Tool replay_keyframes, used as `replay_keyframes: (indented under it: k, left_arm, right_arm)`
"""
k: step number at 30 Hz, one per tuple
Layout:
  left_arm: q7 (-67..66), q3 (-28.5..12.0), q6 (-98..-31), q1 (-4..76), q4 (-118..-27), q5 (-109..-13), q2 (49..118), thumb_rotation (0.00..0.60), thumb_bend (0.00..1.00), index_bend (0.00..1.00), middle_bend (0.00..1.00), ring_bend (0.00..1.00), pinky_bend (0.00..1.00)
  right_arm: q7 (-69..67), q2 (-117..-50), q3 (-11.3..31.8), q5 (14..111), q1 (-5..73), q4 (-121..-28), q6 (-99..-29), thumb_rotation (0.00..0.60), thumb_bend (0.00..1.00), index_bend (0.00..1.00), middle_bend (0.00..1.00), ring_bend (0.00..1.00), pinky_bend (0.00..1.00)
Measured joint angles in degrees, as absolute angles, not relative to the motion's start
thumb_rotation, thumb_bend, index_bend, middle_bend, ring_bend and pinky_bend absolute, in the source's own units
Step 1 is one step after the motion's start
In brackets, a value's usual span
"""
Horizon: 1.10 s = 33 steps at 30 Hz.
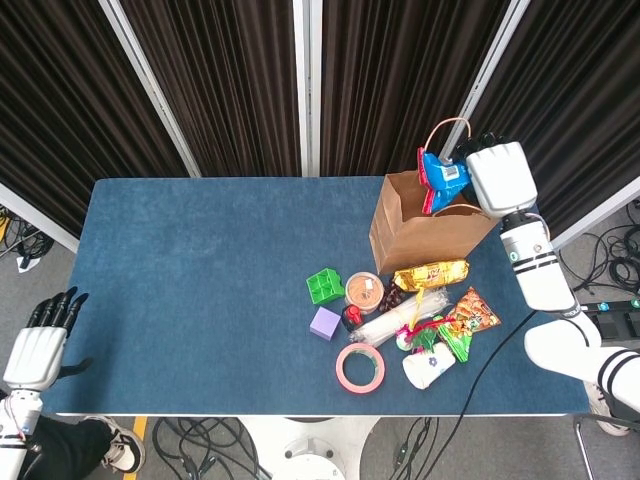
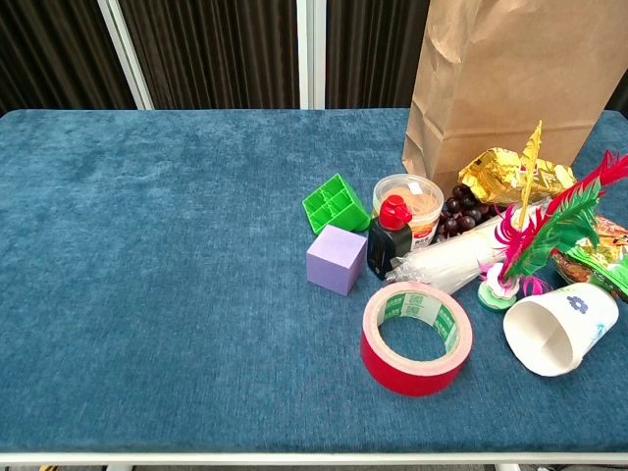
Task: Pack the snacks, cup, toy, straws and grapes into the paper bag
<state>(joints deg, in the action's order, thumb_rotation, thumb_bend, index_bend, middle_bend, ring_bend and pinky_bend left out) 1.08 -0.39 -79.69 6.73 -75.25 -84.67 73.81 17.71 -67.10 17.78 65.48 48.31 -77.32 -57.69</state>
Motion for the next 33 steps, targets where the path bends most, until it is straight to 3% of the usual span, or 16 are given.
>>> replay_keyframes:
  k: [4, 11, 14, 24, 33]
  left_arm:
    - [1.42, -0.3, -79.78, 6.57, -75.02, -84.66, 73.74, 0.6, 0.05, 0.07, 0.04, 0.0, 0.11]
    - [1.6, -0.34, -79.5, 6.65, -74.65, -84.55, 73.91, 0.6, 0.05, 0.07, 0.04, 0.0, 0.11]
    - [1.68, -0.4, -79.53, 6.64, -74.55, -84.48, 73.92, 0.6, 0.05, 0.07, 0.04, 0.0, 0.11]
    - [1.48, -0.55, -79.59, 6.73, -74.93, -84.5, 73.71, 0.6, 0.05, 0.07, 0.04, 0.0, 0.11]
    - [0.84, -0.62, -79.73, 7.06, -75.95, -84.99, 73.35, 0.6, 0.05, 0.07, 0.04, 0.0, 0.11]
  right_arm:
    - [18.04, -67.51, 17.76, 64.44, 48.59, -77.12, -56.75, 0.6, 0.35, 0.56, 0.46, 0.35, 0.44]
    - [18.44, -66.68, 17.66, 62.39, 49.2, -78.49, -53.28, 0.6, 0.07, 0.3, 0.32, 0.16, 0.23]
    - [17.38, -65.82, 17.59, 62.19, 49.38, -79.25, -52.07, 0.6, 0.01, 0.23, 0.28, 0.11, 0.19]
    - [17.22, -64.45, 18.2, 62.28, 49.0, -81.08, -54.26, 0.6, 0.0, 0.2, 0.26, 0.1, 0.16]
    - [15.76, -59.58, 23.12, 63.07, 48.15, -88.32, -61.31, 0.6, 0.0, 0.2, 0.26, 0.1, 0.17]
